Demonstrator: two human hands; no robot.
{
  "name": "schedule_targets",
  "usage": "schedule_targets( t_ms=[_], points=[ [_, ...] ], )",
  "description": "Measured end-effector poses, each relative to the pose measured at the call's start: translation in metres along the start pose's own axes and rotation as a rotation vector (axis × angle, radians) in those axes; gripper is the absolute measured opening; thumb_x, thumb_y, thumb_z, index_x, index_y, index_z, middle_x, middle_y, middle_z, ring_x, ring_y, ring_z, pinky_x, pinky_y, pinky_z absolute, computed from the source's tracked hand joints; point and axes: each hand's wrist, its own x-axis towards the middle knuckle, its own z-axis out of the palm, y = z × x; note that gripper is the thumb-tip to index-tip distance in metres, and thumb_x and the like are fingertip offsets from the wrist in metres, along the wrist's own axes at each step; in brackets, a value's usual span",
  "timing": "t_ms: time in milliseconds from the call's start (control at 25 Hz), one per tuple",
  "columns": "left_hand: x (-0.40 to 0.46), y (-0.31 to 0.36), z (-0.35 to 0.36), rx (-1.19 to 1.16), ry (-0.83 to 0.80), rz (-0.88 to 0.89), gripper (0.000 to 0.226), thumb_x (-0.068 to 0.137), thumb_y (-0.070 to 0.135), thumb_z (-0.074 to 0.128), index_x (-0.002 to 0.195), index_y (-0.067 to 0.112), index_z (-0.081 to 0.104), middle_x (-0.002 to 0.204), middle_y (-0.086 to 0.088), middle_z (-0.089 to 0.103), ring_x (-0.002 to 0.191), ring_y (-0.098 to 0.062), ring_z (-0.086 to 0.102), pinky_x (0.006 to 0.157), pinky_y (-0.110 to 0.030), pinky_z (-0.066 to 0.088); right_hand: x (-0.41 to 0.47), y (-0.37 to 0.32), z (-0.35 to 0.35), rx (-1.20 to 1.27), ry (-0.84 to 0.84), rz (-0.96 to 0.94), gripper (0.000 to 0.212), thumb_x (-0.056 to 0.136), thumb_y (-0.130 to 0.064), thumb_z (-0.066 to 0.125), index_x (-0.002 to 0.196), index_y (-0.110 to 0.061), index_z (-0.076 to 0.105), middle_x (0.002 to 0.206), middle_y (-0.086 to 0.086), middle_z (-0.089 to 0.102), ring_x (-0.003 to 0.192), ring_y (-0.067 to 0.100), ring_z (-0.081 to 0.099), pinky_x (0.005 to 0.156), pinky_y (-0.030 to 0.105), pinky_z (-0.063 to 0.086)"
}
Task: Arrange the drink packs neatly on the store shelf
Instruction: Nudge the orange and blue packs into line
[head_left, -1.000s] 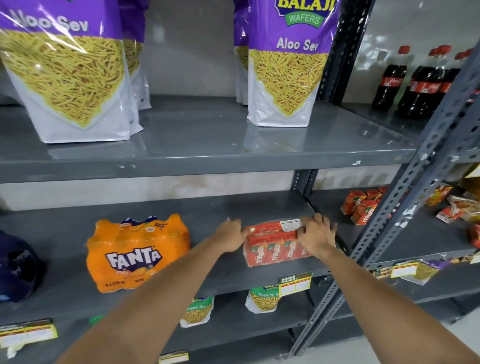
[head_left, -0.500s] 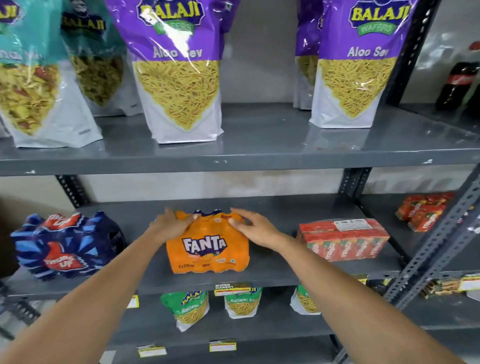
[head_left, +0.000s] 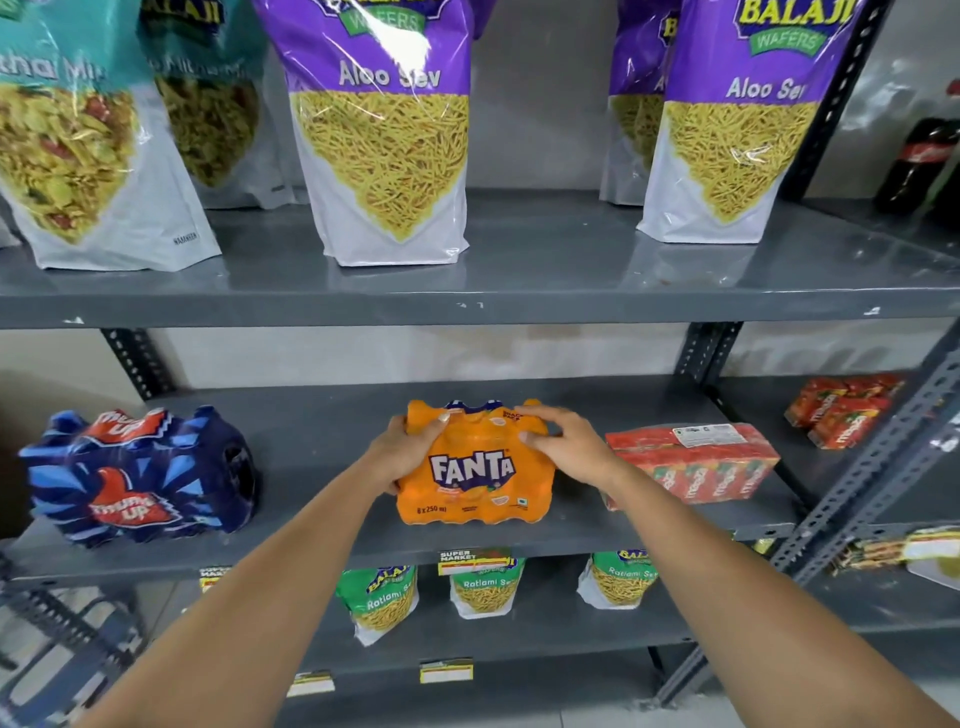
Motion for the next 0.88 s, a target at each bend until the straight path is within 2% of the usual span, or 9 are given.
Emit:
schedule_targets(
  t_ms=[120, 360, 480, 560, 600, 680, 760, 800, 880],
  points=[
    [0.000, 0.006, 0.011, 0.011, -0.006, 0.008, 0.086, 0.083, 0.073, 0.045, 0.150, 0.024, 0.019, 0.147, -0.011, 0.045, 0.129, -0.040, 0.050, 0.098, -0.062, 0.046, -0.003, 0.005, -0.009, 0.023, 0.008, 0.023, 0.033, 0.090, -0.038, 0.065, 0.111, -0.061, 0.055, 0.150, 0.002, 0.041, 0.128, 0.028, 0.051, 0.097, 0.047, 0.054],
    [0.002, 0.006, 0.015, 0.034, 0.010, 0.016, 0.082, 0.086, 0.069, 0.042, 0.150, 0.022, 0.019, 0.146, -0.011, 0.046, 0.128, -0.039, 0.051, 0.097, -0.058, 0.047, -0.007, 0.005, -0.010, 0.015, 0.033, 0.044, 0.042, 0.091, -0.036, 0.063, 0.132, -0.044, 0.054, 0.150, 0.003, 0.040, 0.128, 0.028, 0.051, 0.095, 0.045, 0.055],
    [0.002, 0.003, 0.010, 0.047, -0.048, 0.022, 0.087, 0.083, 0.075, 0.040, 0.149, 0.023, 0.019, 0.146, -0.011, 0.046, 0.128, -0.039, 0.051, 0.097, -0.058, 0.046, -0.007, 0.004, -0.007, 0.033, 0.069, 0.062, 0.040, 0.091, -0.035, 0.064, 0.129, -0.042, 0.056, 0.145, 0.004, 0.043, 0.128, 0.028, 0.050, 0.097, 0.048, 0.053],
    [0.002, 0.001, -0.001, 0.071, -0.111, 0.029, 0.091, 0.078, 0.083, 0.032, 0.145, 0.021, 0.029, 0.141, -0.011, 0.051, 0.124, -0.037, 0.053, 0.100, -0.057, 0.045, -0.002, -0.002, -0.002, -0.128, 0.153, 0.042, 0.034, 0.090, -0.038, 0.060, 0.124, -0.043, 0.058, 0.139, 0.004, 0.046, 0.132, 0.030, 0.043, 0.105, 0.056, 0.043],
    [-0.001, 0.000, -0.013, 0.134, -0.060, 0.076, 0.092, 0.076, 0.085, 0.026, 0.138, 0.018, 0.039, 0.133, -0.012, 0.056, 0.119, -0.035, 0.057, 0.101, -0.055, 0.046, 0.002, -0.007, 0.002, -0.272, 0.193, 0.037, 0.033, 0.091, -0.040, 0.055, 0.123, -0.040, 0.059, 0.138, 0.004, 0.048, 0.134, 0.030, 0.039, 0.109, 0.061, 0.033],
    [-0.005, -0.008, -0.042, 0.310, 0.239, 0.237, 0.085, 0.083, 0.080, 0.025, 0.131, 0.014, 0.049, 0.120, -0.015, 0.065, 0.110, -0.035, 0.062, 0.095, -0.048, 0.050, 0.010, -0.022, 0.016, -0.486, 0.247, 0.053, 0.037, 0.094, -0.048, 0.045, 0.124, -0.032, 0.060, 0.139, 0.007, 0.049, 0.137, 0.032, 0.034, 0.114, 0.066, 0.015],
    [-0.009, -0.020, -0.083, 0.455, 0.559, 0.394, 0.055, 0.094, 0.057, 0.038, 0.132, 0.018, 0.049, 0.109, -0.013, 0.071, 0.105, -0.037, 0.065, 0.085, -0.045, 0.050, 0.019, -0.044, 0.032, -0.579, 0.259, 0.138, 0.050, 0.093, -0.060, 0.038, 0.124, -0.029, 0.061, 0.142, 0.009, 0.050, 0.141, 0.036, 0.030, 0.112, 0.070, 0.006],
    [-0.011, -0.029, -0.109, 0.507, 0.662, 0.443, 0.043, 0.095, 0.044, 0.044, 0.130, 0.020, 0.052, 0.107, -0.011, 0.072, 0.102, -0.038, 0.066, 0.082, -0.044, 0.051, 0.025, -0.056, 0.044, -0.610, 0.250, 0.195, 0.055, 0.092, -0.065, 0.035, 0.122, -0.029, 0.063, 0.143, 0.009, 0.051, 0.143, 0.037, 0.026, 0.111, 0.071, 0.004],
    [-0.014, -0.052, -0.162, 0.600, 0.827, 0.466, 0.034, 0.093, 0.024, 0.050, 0.125, 0.018, 0.059, 0.106, -0.016, 0.072, 0.095, -0.042, 0.067, 0.079, -0.045, 0.052, 0.033, -0.081, 0.070, -0.665, 0.197, 0.289, 0.063, 0.089, -0.071, 0.031, 0.120, -0.027, 0.064, 0.144, 0.010, 0.052, 0.146, 0.039, 0.021, 0.111, 0.072, 0.001]
  ],
)
